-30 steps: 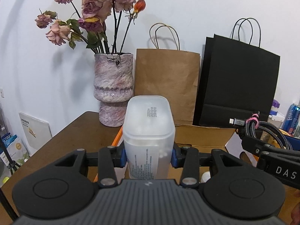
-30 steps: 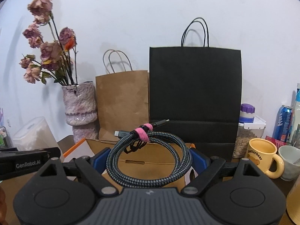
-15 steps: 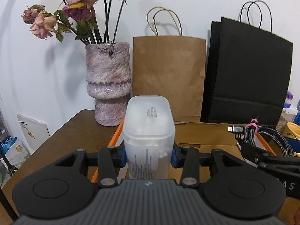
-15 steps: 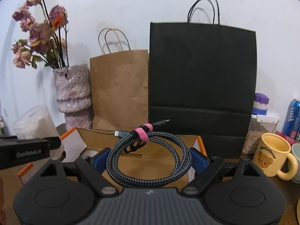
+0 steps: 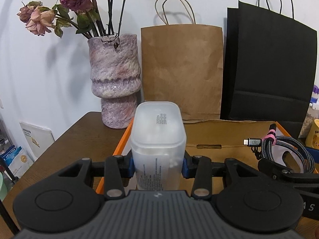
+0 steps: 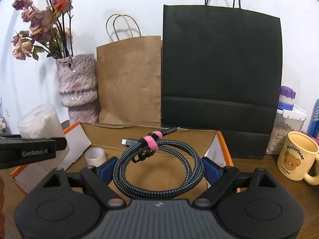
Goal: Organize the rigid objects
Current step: 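Carry the white container and braided cable with both tools over the box, then lower the container into the box with the left tool while the right tool drops the cable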
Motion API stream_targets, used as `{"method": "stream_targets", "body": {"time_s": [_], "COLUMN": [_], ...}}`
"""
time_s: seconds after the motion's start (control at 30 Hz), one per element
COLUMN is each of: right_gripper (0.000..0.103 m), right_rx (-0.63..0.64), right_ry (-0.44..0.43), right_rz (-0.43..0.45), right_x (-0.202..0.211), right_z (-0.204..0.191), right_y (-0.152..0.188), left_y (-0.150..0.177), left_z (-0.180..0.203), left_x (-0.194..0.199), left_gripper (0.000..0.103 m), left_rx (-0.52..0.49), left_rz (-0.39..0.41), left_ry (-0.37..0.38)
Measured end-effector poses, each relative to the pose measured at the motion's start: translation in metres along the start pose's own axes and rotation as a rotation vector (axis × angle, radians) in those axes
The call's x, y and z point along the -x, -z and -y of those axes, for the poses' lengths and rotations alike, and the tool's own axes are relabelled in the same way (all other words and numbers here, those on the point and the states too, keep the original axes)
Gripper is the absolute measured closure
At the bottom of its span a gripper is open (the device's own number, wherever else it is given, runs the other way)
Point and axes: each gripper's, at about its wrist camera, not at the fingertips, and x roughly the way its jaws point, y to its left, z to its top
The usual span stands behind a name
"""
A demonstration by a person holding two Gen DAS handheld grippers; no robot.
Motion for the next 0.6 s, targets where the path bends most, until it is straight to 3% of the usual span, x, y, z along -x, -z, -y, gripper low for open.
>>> {"method": "stream_targets", "body": {"time_s": [0.37,0.43,0.47,0.5,0.6], "right_gripper": [0.014,0.009,0.000,0.000,0.000], "right_rx": [0.003,-0.003,-0.003,0.000,0.002], "right_ry": [0.012,0.015,0.021,0.026,0.027], "right_rz": [-0.023,-0.014,-0.008,-0.002,-0.001], "right_x": [-0.003,-0.003,-0.002,-0.001,0.001], "right_z": [0.000,0.001,0.001,0.001,0.002], "right_y": [0.003,0.002,0.002,0.002,0.002], "left_y": [0.003,0.001,0.001,0.000,-0.001], "left_z": [0.000,-0.001,-0.001,-0.001,-0.001], "left_x": [-0.001,0.001,0.003,0.004,0.009], "left_gripper": [0.059,0.040,0.019,0.006,0.000], "left_rx": [-0.026,-0.025,-0.026,-0.028,-0.032], "left_rz": [-0.009,0.001,0.009,0.024,0.050], "left_ry": [-0.011,-0.018,-0.021,-0.029,-0.047]}}
